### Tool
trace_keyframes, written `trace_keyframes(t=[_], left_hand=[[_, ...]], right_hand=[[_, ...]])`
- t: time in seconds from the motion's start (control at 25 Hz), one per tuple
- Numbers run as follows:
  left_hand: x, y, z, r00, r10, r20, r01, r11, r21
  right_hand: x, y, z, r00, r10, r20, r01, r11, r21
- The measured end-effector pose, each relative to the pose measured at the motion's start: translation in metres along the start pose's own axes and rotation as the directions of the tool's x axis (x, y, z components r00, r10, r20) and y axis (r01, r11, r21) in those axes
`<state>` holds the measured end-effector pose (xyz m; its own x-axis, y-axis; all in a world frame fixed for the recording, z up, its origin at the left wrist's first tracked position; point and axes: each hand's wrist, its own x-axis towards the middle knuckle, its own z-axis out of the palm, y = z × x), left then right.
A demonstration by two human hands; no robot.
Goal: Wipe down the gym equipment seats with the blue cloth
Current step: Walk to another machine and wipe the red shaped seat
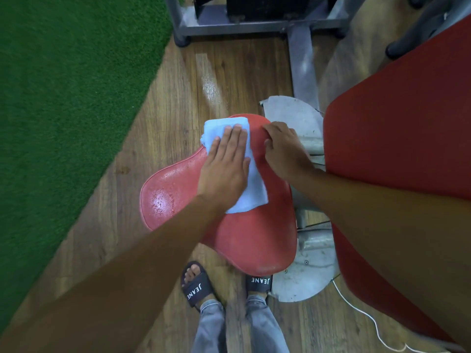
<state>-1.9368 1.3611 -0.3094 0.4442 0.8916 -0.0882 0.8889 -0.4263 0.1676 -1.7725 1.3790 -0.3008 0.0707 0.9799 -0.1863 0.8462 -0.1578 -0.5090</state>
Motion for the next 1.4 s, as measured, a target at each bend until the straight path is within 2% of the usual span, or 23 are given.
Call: trace_keyframes(t=[0.12,0.2,0.28,0.36,0.64,0.8,0.92,1.04,1.16,1.28,1.32,1.4], left_hand=[[-0.029,-0.034,-0.021,0.994,0.087,0.063,-0.092,0.992,0.083],[-0.028,-0.025,-0.023,0.998,-0.001,0.068,-0.004,0.997,0.075],[-0.018,0.000,-0.018,0.982,-0.184,0.053,0.185,0.982,-0.022],[-0.012,0.011,-0.010,0.958,-0.285,0.031,0.285,0.958,-0.010],[-0.065,-0.038,-0.029,0.983,-0.184,0.018,0.182,0.980,0.082],[-0.085,-0.066,-0.040,0.946,-0.323,0.011,0.323,0.946,0.043],[-0.082,-0.054,-0.034,0.919,-0.394,-0.004,0.394,0.917,0.071],[-0.073,-0.021,-0.022,0.944,-0.330,-0.018,0.329,0.938,0.111],[-0.069,0.013,-0.008,0.984,-0.180,-0.011,0.180,0.977,0.112],[-0.076,-0.006,-0.016,0.999,-0.047,0.025,0.044,0.994,0.102],[-0.081,-0.023,-0.022,0.998,-0.054,0.022,0.052,0.994,0.100],[-0.091,-0.057,-0.034,0.988,-0.156,0.018,0.154,0.985,0.076]], right_hand=[[-0.021,-0.002,0.004,0.980,-0.139,0.145,0.161,0.975,-0.152],[-0.028,-0.004,0.008,0.956,-0.175,0.236,0.222,0.956,-0.191],[-0.031,-0.004,0.009,0.940,-0.152,0.306,0.212,0.961,-0.174],[-0.031,0.000,0.010,0.927,-0.142,0.347,0.214,0.960,-0.179],[-0.029,-0.002,0.004,0.893,-0.086,0.442,0.189,0.962,-0.195],[-0.026,-0.003,0.004,0.868,-0.068,0.491,0.185,0.964,-0.193],[-0.022,-0.002,0.003,0.868,-0.074,0.491,0.193,0.961,-0.196],[-0.022,-0.002,0.004,0.878,-0.091,0.470,0.202,0.961,-0.190],[-0.022,0.000,0.005,0.886,-0.109,0.451,0.207,0.962,-0.176],[-0.022,0.002,0.004,0.883,-0.099,0.459,0.196,0.966,-0.170],[-0.023,0.001,0.004,0.878,-0.093,0.469,0.191,0.967,-0.167],[-0.023,0.000,0.002,0.871,-0.074,0.485,0.177,0.969,-0.170]])
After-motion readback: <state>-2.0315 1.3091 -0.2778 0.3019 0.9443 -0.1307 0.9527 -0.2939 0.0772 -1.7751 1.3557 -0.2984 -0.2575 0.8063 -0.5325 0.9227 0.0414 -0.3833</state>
